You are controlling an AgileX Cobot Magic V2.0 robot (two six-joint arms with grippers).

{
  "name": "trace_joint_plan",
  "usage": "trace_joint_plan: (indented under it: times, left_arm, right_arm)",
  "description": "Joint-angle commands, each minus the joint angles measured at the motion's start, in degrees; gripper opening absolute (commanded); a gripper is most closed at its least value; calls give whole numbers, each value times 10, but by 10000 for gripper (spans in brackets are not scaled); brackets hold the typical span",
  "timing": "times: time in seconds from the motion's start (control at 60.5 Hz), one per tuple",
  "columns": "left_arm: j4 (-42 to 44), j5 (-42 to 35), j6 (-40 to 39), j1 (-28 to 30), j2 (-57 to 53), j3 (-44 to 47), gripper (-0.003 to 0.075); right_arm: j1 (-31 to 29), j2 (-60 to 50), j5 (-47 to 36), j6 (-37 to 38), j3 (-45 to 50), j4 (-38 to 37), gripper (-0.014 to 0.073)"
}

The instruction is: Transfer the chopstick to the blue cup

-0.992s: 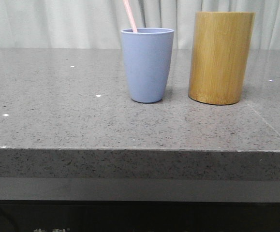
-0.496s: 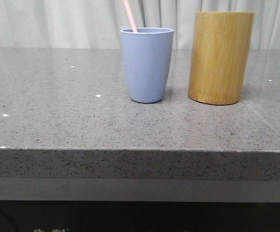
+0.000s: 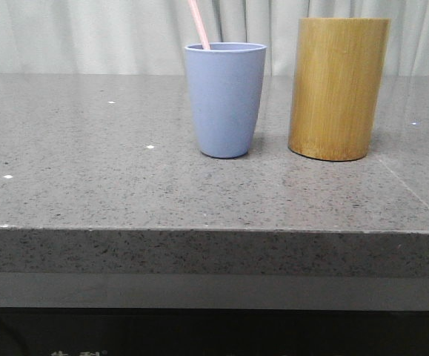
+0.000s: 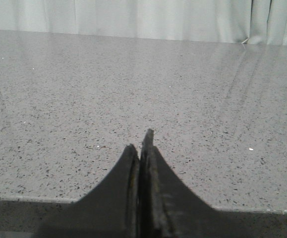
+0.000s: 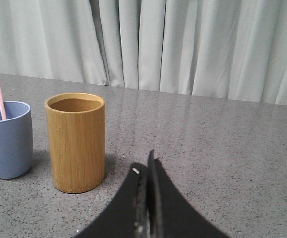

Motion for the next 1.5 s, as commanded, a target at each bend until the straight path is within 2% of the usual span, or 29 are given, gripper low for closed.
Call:
trace_joint_plan:
  times: [0.0,0.314,0.545,0.711,0.86,1.488]
  left_arm:
    - [-6,-50,-5,1,-13,4,-19]
    - [-6,-50,-5,1,-13,4,-19]
    - [-6,-50,-5,1,-13,4,-19]
    - [-6,-50,-5,1,-13,4,-19]
    - [-6,-50,-5,1,-13,4,-19]
    - [-6,-50,-5,1,-13,4,-19]
  right_arm:
    - [-3,7,-47,-2,-13,0,-111]
    - [-3,7,-58,-2,-1,0,-111]
    - [-3,7,-160,-2,139,2,-111]
    - [-3,-10,-169,-2,213,11,-111]
    - [-3,-52,-127,-2,213,14,-111]
    - [-3,-53,-132,-2,213,14,-111]
